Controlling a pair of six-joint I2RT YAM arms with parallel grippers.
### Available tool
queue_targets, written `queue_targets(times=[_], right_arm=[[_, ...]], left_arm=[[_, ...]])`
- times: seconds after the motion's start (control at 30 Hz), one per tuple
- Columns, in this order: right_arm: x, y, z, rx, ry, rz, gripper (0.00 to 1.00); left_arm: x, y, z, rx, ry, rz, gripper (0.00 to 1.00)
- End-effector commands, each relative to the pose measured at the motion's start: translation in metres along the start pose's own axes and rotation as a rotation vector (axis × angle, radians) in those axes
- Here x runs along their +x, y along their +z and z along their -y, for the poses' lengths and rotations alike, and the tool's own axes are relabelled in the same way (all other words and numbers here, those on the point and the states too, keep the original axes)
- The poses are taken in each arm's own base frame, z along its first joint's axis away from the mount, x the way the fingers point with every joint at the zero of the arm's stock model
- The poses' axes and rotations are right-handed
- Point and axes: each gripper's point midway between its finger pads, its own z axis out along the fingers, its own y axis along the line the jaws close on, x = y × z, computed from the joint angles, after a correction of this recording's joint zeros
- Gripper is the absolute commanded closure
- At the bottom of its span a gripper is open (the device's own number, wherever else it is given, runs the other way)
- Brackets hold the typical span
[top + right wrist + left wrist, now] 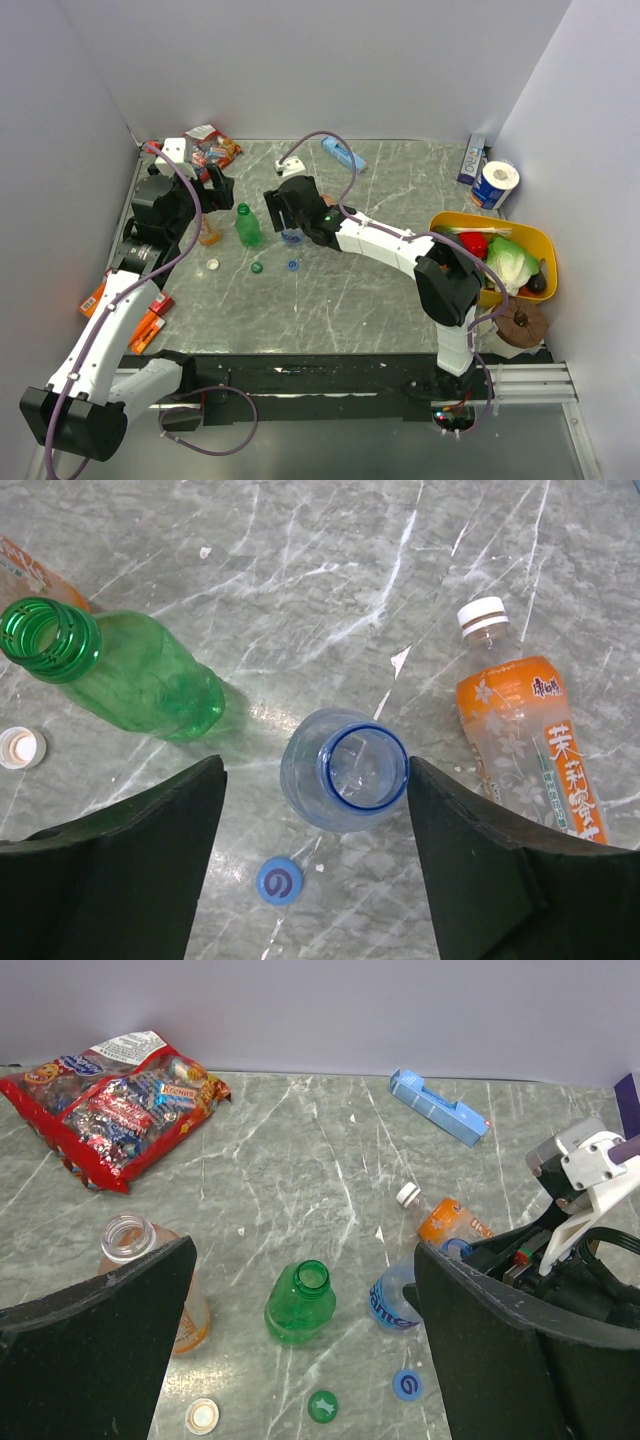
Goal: Unscrew the bottle caps
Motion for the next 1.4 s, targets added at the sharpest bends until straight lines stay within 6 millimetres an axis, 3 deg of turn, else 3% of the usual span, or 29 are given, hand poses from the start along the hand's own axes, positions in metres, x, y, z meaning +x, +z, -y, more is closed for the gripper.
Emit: queue_targets(times=[0.0,0.3,0.43,0.6,0.73,0.87,0.9,0.93,1.0,1.03,1.17,1.27,1.37], right_arm=[[-0.040,-0.016,-0.006,-0.029,-0.007,0.093,0.18],[-0.040,-0.018,0.008,0.045,-0.015,0.081,0.15],[-0.044,-0.028,0.015,0.061,-0.013,0.097,0.12],[-0.063,-0.052,0.015,0.019,-0.013,0.158,0.04],[-0.074,-0.086,0.005,-0.109,0.006,0.204,0.03],[-0.072,-0.110,0.023,-0.122,0.054,0.189,0.04],[-0.066,-0.112,0.031,-0.121,0.064,0.162,0.04],[-0.062,-0.114,0.051,-0.099,0.102,0.150,0.04],[-0.048,-0.115,0.064,-0.130,0.135,0.091,0.04],[-0.035,-0.113,0.089,-0.093,0.174,0.032,0.04],[0.000,-0.100,0.125,-0.057,0.172,-0.082,0.04],[0.030,-0.079,0.146,-0.019,0.128,-0.213,0.04],[0.045,-0.056,0.150,-0.034,0.100,-0.303,0.04]], left_arm=[[-0.010,0.001,0.004,0.013,-0.009,0.033,0.04],[-0.010,0.001,0.005,0.022,-0.010,0.029,0.04],[-0.011,0.001,0.006,0.026,-0.010,0.031,0.04],[-0.010,0.001,0.007,0.029,-0.012,0.030,0.04],[-0.011,0.000,0.008,0.036,-0.013,0.030,0.04],[-0.013,-0.002,0.010,0.047,-0.015,0.036,0.04],[-0.013,-0.002,0.010,0.047,-0.016,0.037,0.04],[-0.014,-0.003,0.011,0.051,-0.018,0.038,0.04],[-0.016,-0.004,0.012,0.055,-0.020,0.048,0.04],[-0.016,-0.004,0.011,0.053,-0.020,0.048,0.04],[-0.017,-0.005,0.012,0.055,-0.021,0.048,0.04],[-0.017,-0.004,0.012,0.055,-0.026,0.048,0.04],[-0.011,-0.001,0.016,0.080,-0.020,0.036,0.04]])
